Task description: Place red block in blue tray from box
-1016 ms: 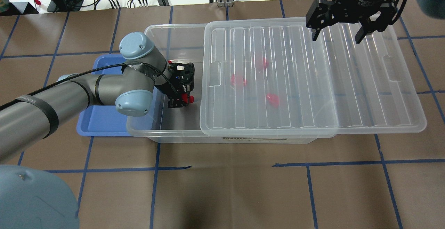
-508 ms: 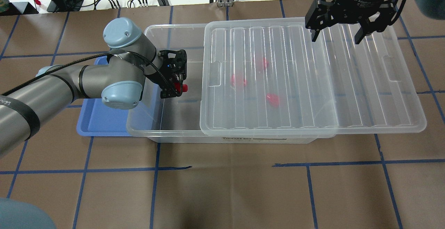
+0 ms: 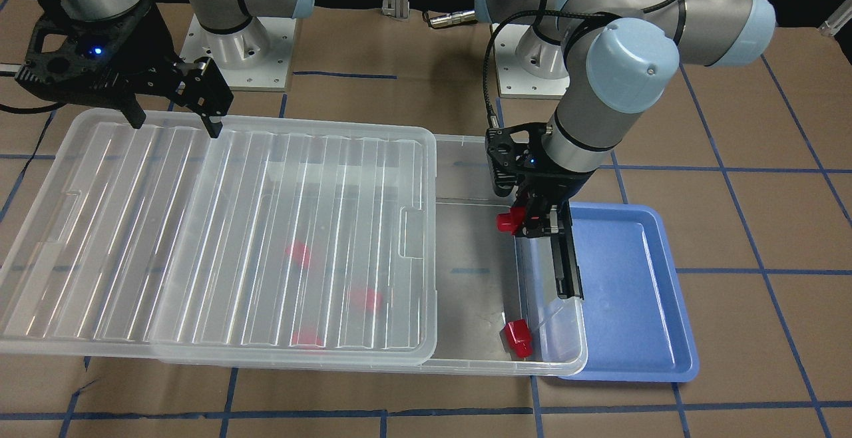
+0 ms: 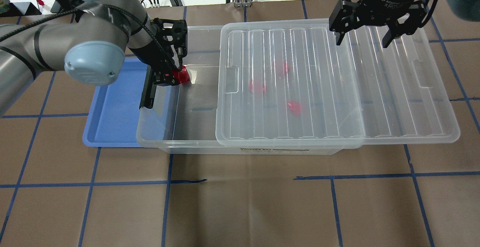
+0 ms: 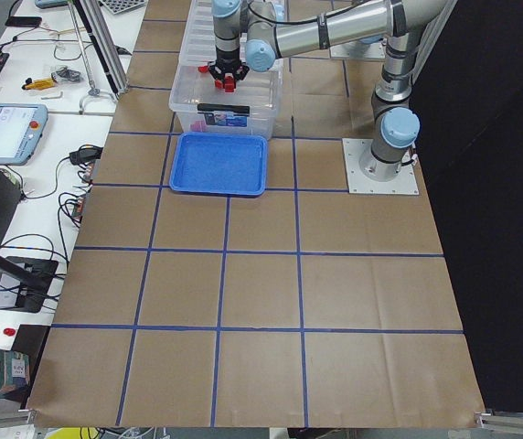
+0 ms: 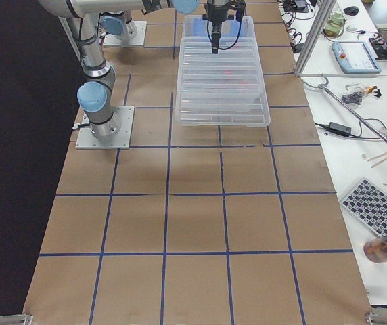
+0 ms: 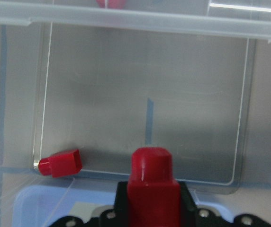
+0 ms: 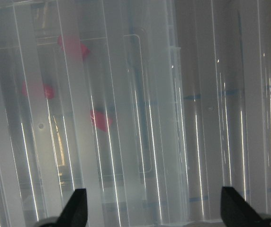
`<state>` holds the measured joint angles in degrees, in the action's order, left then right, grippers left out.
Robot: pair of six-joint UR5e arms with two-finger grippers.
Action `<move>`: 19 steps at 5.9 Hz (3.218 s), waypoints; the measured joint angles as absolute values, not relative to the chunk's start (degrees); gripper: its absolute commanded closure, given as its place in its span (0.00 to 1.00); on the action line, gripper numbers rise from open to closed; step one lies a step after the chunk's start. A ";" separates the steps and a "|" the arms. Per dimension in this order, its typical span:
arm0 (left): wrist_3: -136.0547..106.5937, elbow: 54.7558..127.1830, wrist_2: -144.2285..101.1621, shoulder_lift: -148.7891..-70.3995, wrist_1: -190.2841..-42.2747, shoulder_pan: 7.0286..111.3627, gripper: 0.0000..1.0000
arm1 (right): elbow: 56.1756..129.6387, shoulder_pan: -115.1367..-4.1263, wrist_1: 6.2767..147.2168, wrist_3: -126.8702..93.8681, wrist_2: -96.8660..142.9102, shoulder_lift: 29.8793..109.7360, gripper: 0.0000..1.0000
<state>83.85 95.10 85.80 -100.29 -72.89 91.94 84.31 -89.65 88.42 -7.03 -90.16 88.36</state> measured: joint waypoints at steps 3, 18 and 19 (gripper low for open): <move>88.51 92.97 91.13 -100.11 -74.72 80.32 1.00 | 84.44 -89.59 88.42 -6.87 -90.20 88.21 0.00; 102.66 93.75 86.20 -104.64 -78.08 74.99 0.02 | 102.72 -54.42 107.87 30.59 -93.26 82.80 0.00; 100.17 86.63 86.43 -103.31 -87.91 76.32 0.02 | 102.78 -54.59 107.49 29.49 -93.04 82.97 0.00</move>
<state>100.17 86.63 86.43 -103.31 -87.91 76.32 102.78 -54.59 107.49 29.49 -93.04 82.97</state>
